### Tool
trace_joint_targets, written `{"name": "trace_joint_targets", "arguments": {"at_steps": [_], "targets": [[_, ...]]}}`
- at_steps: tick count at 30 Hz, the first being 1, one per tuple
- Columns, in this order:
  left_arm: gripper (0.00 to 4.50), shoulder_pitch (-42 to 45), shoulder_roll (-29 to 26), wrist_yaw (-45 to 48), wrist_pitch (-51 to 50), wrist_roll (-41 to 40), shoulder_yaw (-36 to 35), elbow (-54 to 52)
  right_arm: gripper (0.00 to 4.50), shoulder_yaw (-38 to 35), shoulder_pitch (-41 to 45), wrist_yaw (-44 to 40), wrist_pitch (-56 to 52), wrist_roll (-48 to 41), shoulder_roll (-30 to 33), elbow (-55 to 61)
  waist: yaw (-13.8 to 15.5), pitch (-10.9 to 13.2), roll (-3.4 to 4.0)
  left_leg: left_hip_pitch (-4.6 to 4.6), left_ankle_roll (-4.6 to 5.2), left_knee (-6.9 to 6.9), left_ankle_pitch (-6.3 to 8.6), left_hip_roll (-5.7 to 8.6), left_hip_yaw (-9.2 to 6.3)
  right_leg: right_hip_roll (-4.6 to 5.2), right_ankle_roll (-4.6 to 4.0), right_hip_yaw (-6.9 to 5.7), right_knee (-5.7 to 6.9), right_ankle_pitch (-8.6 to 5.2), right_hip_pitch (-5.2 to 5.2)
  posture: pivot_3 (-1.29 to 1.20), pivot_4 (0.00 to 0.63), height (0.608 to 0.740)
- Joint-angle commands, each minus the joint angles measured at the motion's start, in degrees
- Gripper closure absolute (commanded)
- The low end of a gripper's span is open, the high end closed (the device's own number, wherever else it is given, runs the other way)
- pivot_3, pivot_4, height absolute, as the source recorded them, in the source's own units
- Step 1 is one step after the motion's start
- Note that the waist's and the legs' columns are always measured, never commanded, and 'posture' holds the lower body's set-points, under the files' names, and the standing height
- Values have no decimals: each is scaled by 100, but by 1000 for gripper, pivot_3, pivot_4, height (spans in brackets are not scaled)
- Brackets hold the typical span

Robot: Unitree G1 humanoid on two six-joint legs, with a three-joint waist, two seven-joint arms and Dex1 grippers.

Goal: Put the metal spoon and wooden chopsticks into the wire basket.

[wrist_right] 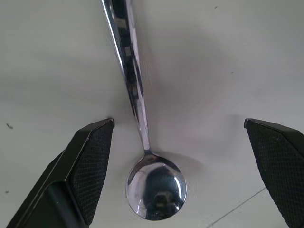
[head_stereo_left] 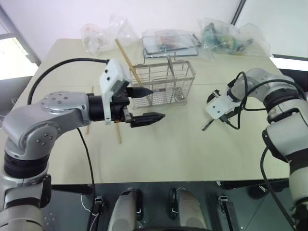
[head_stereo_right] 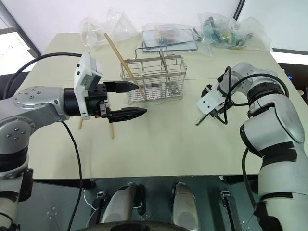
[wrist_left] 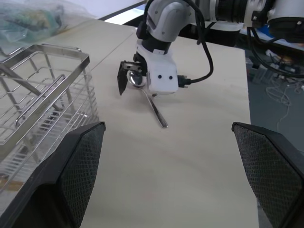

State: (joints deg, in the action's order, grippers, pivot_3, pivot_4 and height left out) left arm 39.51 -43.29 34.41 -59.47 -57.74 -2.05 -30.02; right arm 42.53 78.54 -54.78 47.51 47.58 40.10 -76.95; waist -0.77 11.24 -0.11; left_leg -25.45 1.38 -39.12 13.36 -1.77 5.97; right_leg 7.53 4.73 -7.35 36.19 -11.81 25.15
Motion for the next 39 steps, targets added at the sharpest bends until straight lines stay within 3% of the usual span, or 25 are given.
{"name": "trace_joint_targets", "arguments": {"at_steps": [1,4,11,19,25,27,30,32,35,39], "targets": [[0,183,-44,-71,19,-62,-233,-113,19,15,67,138,-54,91,-27,-110,-3,-1,-2,2,0,0,0,0,0,0,0,0,0,0,-2,0,150,704],[0,221,-41,-95,6,-98,-248,-72,816,-25,1,-76,-4,57,-49,-144,-12,-2,-3,8,0,0,0,-1,-1,-1,0,0,0,0,-8,0,150,704],[0,276,-14,-93,4,-81,-233,-48,4360,-297,-113,-623,172,-248,-97,-150,-50,-2,-3,10,-2,0,-1,-5,-1,-11,0,3,0,0,-8,0,150,704],[0,279,-47,-85,27,-56,-285,-17,4439,-944,-332,-965,312,-903,-27,-65,-44,-2,-4,12,-5,1,-3,-7,-1,-17,-2,8,0,0,-8,0,150,704],[0,257,-206,-43,80,-8,-497,101,4439,-2575,-517,-3045,-88,-3097,-245,303,-44,0,-1,12,-5,1,-3,-7,1,-19,-1,11,0,1,-7,0,150,704],[0,294,-279,-10,101,0,-575,180,4439,-2876,-627,-3628,-904,-4046,-265,779,-33,0,1,12,-5,1,-3,-8,1,-19,-1,12,1,1,-8,0,150,704],[0,395,-404,110,192,104,-639,362,4439,-2557,-1114,-3772,-3736,-6275,271,3057,41,2,3,10,-4,-1,-3,-10,-7,-16,-1,9,1,2,-11,0,150,704],[0,490,-459,222,279,224,-620,539,4439,-2862,-1156,-3772,-5301,-7194,418,4071,71,3,5,4,-2,-2,-2,-4,-14,-7,-2,4,1,1,-10,0,150,704],[0,629,-442,334,395,386,-541,742,4439,-3596,-824,-3326,-6805,-7688,120,4473,43,3,5,6,3,-3,3,-4,-8,-4,-2,2,0,1,-7,0,150,704],[0,729,-344,415,468,497,-452,814,4439,-4141,-397,-2109,-7346,-7703,-419,4300,5,3,5,4,3,3,4,-6,-4,-7,-3,3,5,2,3,0,150,704]]}}
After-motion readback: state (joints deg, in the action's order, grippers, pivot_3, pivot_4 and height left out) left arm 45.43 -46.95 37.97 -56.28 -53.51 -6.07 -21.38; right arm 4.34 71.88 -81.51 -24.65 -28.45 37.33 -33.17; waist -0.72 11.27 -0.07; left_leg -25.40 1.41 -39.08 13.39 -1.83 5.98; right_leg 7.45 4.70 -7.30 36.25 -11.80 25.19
